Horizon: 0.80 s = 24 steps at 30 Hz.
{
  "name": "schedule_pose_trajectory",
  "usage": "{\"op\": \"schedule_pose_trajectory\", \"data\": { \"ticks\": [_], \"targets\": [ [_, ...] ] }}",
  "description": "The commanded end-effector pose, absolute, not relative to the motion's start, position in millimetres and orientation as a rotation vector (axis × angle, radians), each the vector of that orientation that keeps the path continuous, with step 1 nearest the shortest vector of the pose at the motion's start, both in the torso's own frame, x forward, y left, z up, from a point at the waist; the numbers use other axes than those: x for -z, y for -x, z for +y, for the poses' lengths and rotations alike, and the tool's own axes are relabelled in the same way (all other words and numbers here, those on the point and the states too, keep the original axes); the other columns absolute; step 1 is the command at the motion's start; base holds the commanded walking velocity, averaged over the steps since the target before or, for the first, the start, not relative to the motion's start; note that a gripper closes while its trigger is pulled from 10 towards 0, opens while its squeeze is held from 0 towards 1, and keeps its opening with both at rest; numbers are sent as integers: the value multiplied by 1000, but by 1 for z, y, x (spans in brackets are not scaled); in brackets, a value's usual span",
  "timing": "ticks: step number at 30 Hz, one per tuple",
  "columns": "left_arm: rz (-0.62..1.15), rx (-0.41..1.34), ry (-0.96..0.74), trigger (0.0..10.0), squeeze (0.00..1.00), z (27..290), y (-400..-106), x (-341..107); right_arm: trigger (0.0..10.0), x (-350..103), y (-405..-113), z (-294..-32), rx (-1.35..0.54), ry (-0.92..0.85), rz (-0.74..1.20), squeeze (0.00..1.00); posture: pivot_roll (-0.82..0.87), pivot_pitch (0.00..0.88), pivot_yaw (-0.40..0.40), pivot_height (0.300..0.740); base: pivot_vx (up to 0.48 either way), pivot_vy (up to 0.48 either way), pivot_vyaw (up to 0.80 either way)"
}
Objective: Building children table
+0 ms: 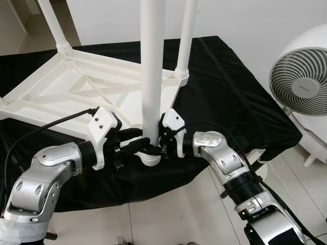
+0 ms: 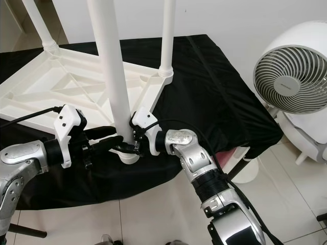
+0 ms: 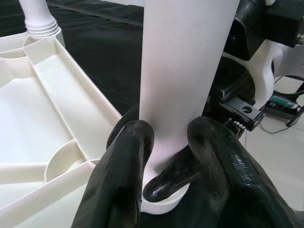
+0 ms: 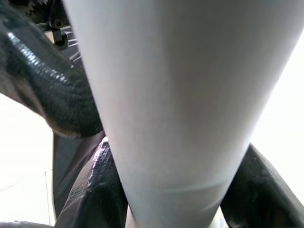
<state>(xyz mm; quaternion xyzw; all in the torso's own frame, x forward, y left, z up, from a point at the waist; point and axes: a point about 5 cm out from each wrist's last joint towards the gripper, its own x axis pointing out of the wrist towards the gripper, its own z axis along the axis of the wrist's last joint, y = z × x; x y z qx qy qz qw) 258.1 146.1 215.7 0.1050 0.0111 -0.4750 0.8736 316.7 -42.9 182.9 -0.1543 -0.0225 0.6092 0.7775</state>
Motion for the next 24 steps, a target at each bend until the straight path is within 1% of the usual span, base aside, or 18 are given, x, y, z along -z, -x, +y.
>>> {"op": "schedule_pose_trajectory", "data": {
  "ticks": [1,2,6,8,10,12,13,14,21,22,24],
  "targets": [
    [38,922,-237,10000,0,153,-261,-214,0,-171,-318,-46,-1267,351,-2,0,-31,124,30,740,0,0,0],
    [49,929,-249,10000,0,155,-260,-214,0,-170,-321,-50,-1213,353,5,0,-31,126,31,740,0,0,0],
    [56,934,-257,10000,0,157,-259,-213,0,-169,-323,-52,-1182,352,7,0,-31,126,31,740,0,0,0],
    [83,958,-280,10000,0,160,-256,-211,0,-169,-330,-57,-1091,351,9,0,-27,129,33,740,0,0,0],
    [83,958,-280,10000,0,160,-256,-211,0,-169,-330,-57,-1091,351,9,0,-27,129,33,740,0,0,0],
    [139,984,-326,10000,0,169,-251,-204,0,-169,-340,-66,-923,338,16,0,-25,133,37,740,0,0,0],
    [139,984,-326,10000,0,169,-251,-204,0,-169,-340,-66,-923,338,16,0,-25,133,37,740,0,0,0],
    [165,989,-341,10000,0,174,-249,-201,0,-169,-345,-71,-834,321,23,0,-25,133,37,740,0,0,0],
    [178,986,-350,10000,0,174,-250,-198,0,-165,-345,-72,-716,284,46,0,-25,135,37,740,0,0,0],
    [174,980,-347,10000,0,173,-252,-198,0,-163,-343,-71,-671,265,52,0,-25,137,35,740,0,0,0],
    [168,973,-342,10000,0,172,-253,-198,0,-161,-339,-68,-640,247,60,0,-25,139,35,740,0,0,0]
  ]
}}
